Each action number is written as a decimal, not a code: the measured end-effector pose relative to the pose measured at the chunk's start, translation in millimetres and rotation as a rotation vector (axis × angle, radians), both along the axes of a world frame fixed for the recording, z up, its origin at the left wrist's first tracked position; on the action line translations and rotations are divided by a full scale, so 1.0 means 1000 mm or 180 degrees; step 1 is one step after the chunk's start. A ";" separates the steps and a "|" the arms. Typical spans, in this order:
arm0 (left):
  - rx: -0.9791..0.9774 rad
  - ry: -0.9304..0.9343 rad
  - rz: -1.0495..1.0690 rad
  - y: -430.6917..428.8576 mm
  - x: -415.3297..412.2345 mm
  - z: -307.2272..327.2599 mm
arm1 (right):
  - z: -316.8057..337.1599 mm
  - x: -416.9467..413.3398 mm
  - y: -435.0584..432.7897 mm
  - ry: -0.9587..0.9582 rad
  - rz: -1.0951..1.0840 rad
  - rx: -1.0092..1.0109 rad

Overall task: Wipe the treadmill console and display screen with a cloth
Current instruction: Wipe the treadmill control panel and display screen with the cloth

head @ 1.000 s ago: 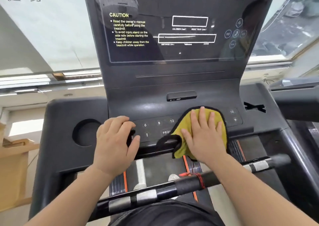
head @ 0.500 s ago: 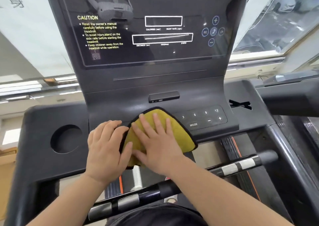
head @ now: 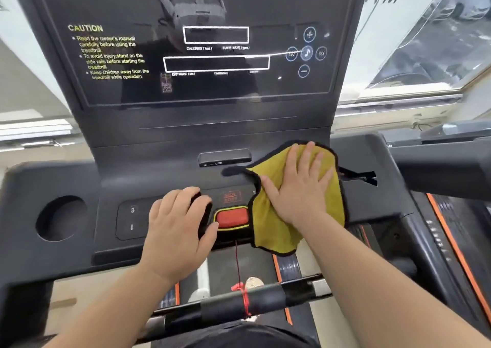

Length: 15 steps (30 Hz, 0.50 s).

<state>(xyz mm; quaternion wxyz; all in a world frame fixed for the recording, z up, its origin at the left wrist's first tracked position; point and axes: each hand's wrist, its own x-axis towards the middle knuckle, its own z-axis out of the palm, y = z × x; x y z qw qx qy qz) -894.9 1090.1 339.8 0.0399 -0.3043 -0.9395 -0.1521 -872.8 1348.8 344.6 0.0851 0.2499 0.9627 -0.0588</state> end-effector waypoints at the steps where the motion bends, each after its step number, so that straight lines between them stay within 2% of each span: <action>1: -0.0005 0.0006 0.0057 0.004 0.000 0.000 | 0.000 -0.003 -0.006 0.0045 0.0318 0.0041; 5: -0.0037 -0.0025 0.0297 0.018 0.001 0.001 | -0.004 0.014 -0.013 0.0144 0.1853 0.0067; 8: -0.0011 -0.0105 0.0405 0.032 0.001 0.002 | -0.015 0.046 0.014 0.0165 0.2576 0.0086; 11: -0.0010 -0.0101 0.0379 0.047 0.001 0.002 | -0.017 0.067 0.055 0.0099 0.2614 0.0279; 15: 0.0017 -0.0100 0.0486 0.060 -0.001 0.000 | -0.001 0.043 0.096 -0.0153 0.1942 0.0180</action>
